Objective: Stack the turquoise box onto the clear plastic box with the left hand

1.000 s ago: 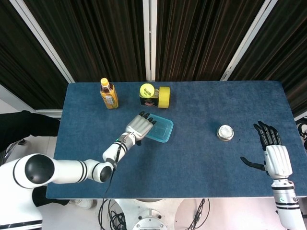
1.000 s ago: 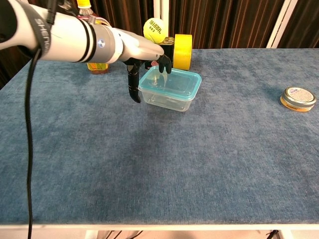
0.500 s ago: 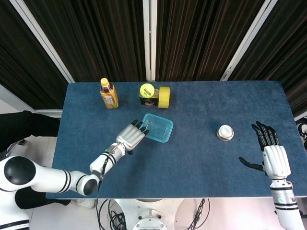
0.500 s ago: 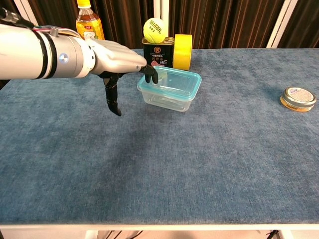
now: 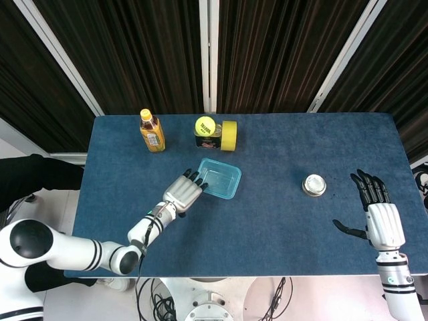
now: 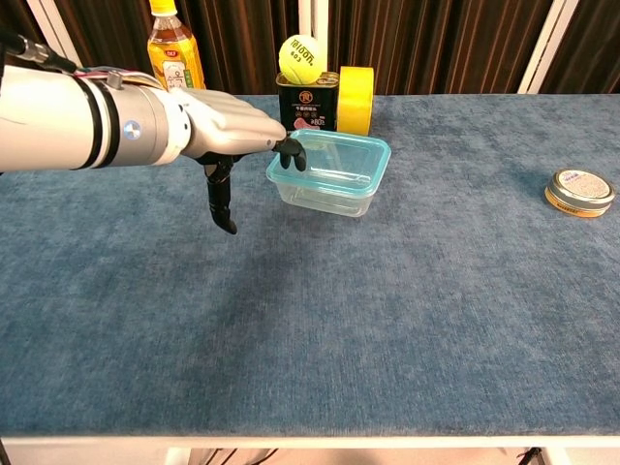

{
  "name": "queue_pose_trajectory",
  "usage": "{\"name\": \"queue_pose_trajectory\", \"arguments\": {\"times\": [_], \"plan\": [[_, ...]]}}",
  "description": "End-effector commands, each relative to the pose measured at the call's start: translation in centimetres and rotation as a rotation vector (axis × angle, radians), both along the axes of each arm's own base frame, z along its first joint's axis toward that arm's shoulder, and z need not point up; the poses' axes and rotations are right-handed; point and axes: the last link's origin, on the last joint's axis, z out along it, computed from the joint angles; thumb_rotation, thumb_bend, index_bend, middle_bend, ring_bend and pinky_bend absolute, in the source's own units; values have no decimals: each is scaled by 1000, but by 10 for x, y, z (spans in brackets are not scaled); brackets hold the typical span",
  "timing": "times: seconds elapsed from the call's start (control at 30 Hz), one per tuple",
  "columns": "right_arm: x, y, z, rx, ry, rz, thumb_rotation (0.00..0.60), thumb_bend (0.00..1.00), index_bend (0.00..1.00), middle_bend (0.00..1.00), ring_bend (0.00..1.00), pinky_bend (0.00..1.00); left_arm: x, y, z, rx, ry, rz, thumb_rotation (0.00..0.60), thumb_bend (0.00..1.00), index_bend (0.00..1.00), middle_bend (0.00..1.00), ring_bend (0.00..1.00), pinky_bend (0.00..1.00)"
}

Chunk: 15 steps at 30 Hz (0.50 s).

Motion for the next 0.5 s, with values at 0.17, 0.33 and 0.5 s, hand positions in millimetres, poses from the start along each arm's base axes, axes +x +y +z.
{"name": "queue_pose_trajectory", "arguments": {"times": [0.17,0.33,0.5], "plan": [[-1,0,-1,0,-3,0,600,26,0,0,0,0,28,-4,1,7,-95,-104,600,0,163,153,40,80],[-2,1,1,-2,-4,-6,600,26,0,0,0,0,46,-5,-17,-39,-111,-152,600,0,170,151,40,75],[-5,3,2,-6,-6,-12,600,26,0,0,0,0,51,-6,-32,-59,-79,-163,600,0,170,151,40,75]]}}
